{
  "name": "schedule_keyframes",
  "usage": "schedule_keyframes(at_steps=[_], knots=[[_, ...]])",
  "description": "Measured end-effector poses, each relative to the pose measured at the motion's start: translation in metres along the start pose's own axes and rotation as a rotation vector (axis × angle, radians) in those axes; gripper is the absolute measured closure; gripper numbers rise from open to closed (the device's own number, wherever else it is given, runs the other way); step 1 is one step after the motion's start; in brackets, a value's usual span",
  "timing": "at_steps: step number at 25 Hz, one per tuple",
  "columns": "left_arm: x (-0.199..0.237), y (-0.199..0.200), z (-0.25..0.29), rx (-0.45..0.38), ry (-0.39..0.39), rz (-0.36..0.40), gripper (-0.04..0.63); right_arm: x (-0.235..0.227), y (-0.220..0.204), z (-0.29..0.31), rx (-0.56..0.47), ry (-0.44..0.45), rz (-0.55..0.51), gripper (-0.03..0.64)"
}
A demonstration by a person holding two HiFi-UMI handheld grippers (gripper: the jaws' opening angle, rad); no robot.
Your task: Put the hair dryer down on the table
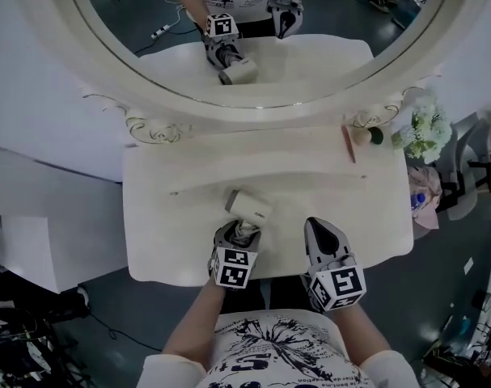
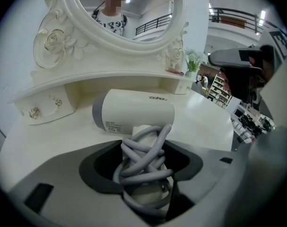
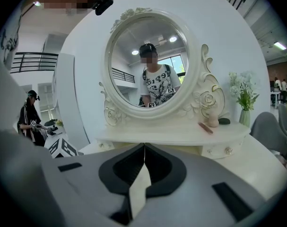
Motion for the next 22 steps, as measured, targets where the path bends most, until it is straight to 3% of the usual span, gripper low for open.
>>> schedule_keyframes(at_steps=[6,12,15,22], knots=[[-0.003,0.008,-0.021,-0.102,-0.020,0.043,0.319,0.004,0.011,0.000,-0.021,0.013,-0.014,0.598],[-0.007,0.052,-0.083,-0.360,0.016,0.084,0.322,0.011,0.029,-0.004,-0.059,0.030,-0.040,0.598],[-0.008,0.078,-0.109,-0.453,0.010,0.072,0.418,0.016,0.039,-0.007,-0.082,0.042,-0.054,0.598],[-0.007,0.116,-0.156,-0.610,0.017,0.057,0.550,0.034,0.060,-0.019,-0.142,0.079,-0.098,0.598]])
Point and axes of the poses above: the fingertips, and each gripper's own axes: z forward along the fingers, x to its left, y out of its top, the point moved 6 cm from there along -z, backward along the fingers
